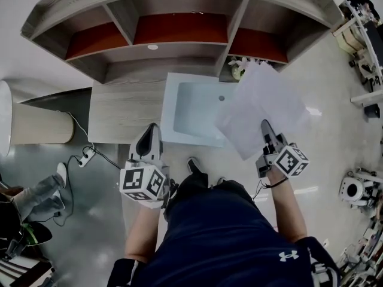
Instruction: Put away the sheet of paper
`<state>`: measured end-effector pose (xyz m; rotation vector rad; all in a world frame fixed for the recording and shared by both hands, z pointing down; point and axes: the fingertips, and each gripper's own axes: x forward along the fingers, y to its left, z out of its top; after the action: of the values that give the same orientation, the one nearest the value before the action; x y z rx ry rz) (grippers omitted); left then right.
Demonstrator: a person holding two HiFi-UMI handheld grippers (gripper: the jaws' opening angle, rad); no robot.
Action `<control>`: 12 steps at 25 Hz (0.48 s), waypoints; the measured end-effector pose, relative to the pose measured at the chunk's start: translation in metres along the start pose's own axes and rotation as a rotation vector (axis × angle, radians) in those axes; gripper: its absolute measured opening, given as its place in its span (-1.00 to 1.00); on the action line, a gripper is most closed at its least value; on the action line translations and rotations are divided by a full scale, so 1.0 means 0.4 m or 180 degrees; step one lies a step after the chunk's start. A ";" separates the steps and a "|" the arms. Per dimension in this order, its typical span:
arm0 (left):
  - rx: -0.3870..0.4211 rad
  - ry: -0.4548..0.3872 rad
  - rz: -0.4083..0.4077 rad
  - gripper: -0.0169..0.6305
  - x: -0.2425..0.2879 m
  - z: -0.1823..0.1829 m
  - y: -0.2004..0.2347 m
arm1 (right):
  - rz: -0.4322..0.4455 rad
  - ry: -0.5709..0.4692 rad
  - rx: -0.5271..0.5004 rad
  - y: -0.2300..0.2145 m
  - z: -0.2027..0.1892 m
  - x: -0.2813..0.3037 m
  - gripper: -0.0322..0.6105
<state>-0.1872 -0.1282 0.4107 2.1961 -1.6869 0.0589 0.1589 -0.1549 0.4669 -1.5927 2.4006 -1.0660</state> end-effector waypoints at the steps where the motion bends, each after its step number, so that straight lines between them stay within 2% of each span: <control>1: -0.0017 0.0031 -0.0033 -0.90 0.010 -0.007 0.006 | -0.0029 0.0037 -0.0015 -0.006 -0.009 0.015 -0.85; 6: -0.0076 0.0196 -0.0169 -0.90 0.048 -0.049 0.009 | -0.0101 0.0285 -0.0022 -0.044 -0.067 0.073 -0.85; 12: -0.0082 0.0289 -0.0121 -0.90 0.083 -0.073 -0.010 | -0.0086 0.0565 0.0095 -0.109 -0.136 0.123 -0.85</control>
<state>-0.1687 -0.1489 0.4451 2.1720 -1.5879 0.1242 0.1481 -0.1783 0.5482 -1.5879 2.4646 -1.2935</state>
